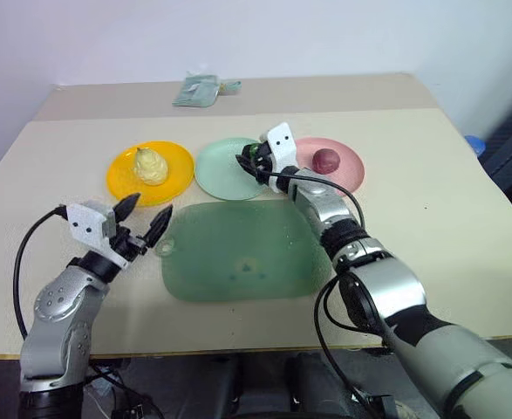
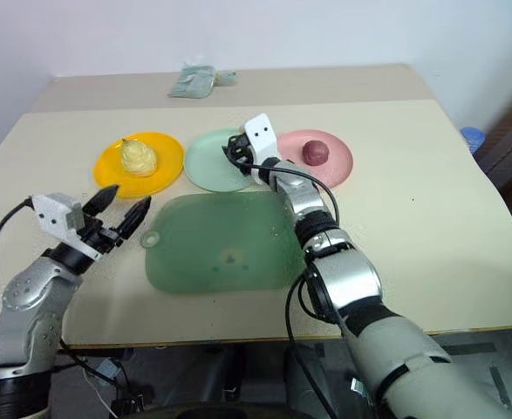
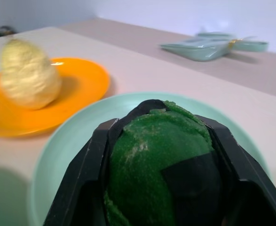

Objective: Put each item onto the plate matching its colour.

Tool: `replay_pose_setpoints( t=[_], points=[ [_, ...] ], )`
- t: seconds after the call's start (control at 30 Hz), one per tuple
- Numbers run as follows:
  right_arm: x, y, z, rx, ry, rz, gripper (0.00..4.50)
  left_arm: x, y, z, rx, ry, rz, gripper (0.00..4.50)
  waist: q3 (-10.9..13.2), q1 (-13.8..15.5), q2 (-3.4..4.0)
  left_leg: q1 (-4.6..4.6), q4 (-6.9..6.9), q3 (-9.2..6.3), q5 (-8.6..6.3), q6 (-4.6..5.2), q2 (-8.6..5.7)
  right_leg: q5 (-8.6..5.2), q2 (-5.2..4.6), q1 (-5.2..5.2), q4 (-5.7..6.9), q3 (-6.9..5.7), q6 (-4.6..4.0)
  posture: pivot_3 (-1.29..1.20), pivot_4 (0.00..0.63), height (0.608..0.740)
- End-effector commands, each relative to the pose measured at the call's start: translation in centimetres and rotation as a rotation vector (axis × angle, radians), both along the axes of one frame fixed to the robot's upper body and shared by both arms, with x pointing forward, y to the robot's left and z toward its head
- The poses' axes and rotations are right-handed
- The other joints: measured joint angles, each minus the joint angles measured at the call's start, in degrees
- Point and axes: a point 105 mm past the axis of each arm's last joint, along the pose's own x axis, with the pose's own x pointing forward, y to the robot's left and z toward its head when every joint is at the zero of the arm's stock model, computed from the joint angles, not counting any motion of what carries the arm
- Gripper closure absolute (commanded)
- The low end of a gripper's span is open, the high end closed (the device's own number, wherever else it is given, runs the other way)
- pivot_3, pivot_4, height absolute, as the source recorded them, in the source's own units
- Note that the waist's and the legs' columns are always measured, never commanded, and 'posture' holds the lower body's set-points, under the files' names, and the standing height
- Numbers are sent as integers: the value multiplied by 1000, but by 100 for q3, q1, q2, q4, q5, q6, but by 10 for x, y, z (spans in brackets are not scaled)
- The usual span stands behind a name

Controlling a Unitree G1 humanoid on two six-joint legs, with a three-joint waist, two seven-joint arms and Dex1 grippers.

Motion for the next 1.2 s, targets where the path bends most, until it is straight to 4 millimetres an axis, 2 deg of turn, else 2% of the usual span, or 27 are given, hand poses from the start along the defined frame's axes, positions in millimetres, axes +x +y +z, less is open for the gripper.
replay_pose_setpoints(
  t=[0.03, 0.07, 0.1, 0.17, 0.2, 0.3, 0.47, 0.53, 0.6, 0.7, 0.8, 0.87, 1.07, 1.2],
  points=[
    [2, 4, 2, -4, -7, -30, 2334, 6, 5, 7, 36, -58, 115, 853, -1, -18, 0, 0, -1, 0, 0, 0, 0, 0, 0, 0, 1, 0, 0, 0, 150, 740],
    [2, 6, 0, -5, 2, -28, 1649, 7, 3, 5, 32, -60, 115, 853, -1, -24, 0, 0, -1, 0, 0, -1, 0, 0, 1, -1, 1, 0, 0, 0, 150, 740],
    [1, 7, -2, -2, 10, -25, 1310, 8, 2, 4, 28, -59, 117, 853, -1, -27, 0, 0, -2, 0, 1, -2, 0, 0, 1, -2, 3, 0, 0, 0, 150, 740],
    [0, 9, 0, 20, 14, -10, 289, 8, -2, 1, 18, -58, 109, 853, -1, -37, 1, -1, -4, 0, 2, -4, 0, 0, 1, -4, 4, 1, 0, 0, 150, 740],
    [0, 8, 2, 32, 10, -2, 31, 8, -3, -1, 20, -58, 106, 853, -1, -42, 1, -1, -4, 0, 2, -4, 0, 0, 1, -4, 4, 1, 0, 0, 150, 740],
    [-2, 3, 11, 75, -26, 60, 31, 5, -8, -6, 53, -48, 57, 853, -1, -84, 1, -1, -6, -1, 3, -5, 1, 0, 2, -6, 5, 1, 0, 0, 150, 740],
    [-16, -27, 26, 117, -169, 148, 31, 0, -16, -11, 67, -45, -21, 853, -1, -89, 0, -1, -4, -5, 3, -4, 1, 0, 0, -1, 2, -2, 0, 0, 150, 740],
    [-34, -44, 28, 125, -208, 188, 31, -1, -23, -11, 78, -33, -74, 853, -3, -63, -2, -1, -4, -6, 2, -4, 1, 0, 0, 0, 1, -3, 0, 0, 150, 740],
    [-67, -68, 24, 103, -212, 221, 31, -5, -28, -10, 72, -11, -145, 853, -4, -3, -1, -4, -2, -9, 2, -3, 1, 0, 0, 0, -1, -4, 0, 0, 150, 740],
    [-101, -91, 18, 51, -170, 215, 31, -8, -30, -9, 89, 9, -206, 853, -3, 15, 1, -11, 2, -7, 0, 0, 1, 0, -2, -7, 0, -2, 0, 0, 150, 740],
    [-142, -140, 1, -27, -83, 109, 31, -12, -26, -8, 120, 49, -269, 853, -4, 40, 4, -7, -1, -5, -1, 1, 3, 0, 0, -5, 1, 1, 0, 0, 150, 740],
    [-157, -158, -4, -58, -41, 50, 31, -14, -24, -7, 127, 63, -291, 853, -4, 48, 3, -2, -5, -7, -18, 30, 4, -1, 0, 4, -2, 0, -1, 0, 150, 740],
    [-184, -184, -15, -95, 22, -69, 31, -25, -20, -8, 149, 104, -325, 853, -4, 40, 3, 6, -9, -4, -19, 32, 6, -1, -1, 9, -4, 2, -1, 0, 150, 740],
    [-195, -183, -15, -84, 26, -98, 31, -29, -17, -8, 150, 126, -338, 853, -4, 62, 2, 6, -4, -3, -20, 33, 6, -1, -1, 14, -6, 1, -1, 0, 150, 740]
  ],
)
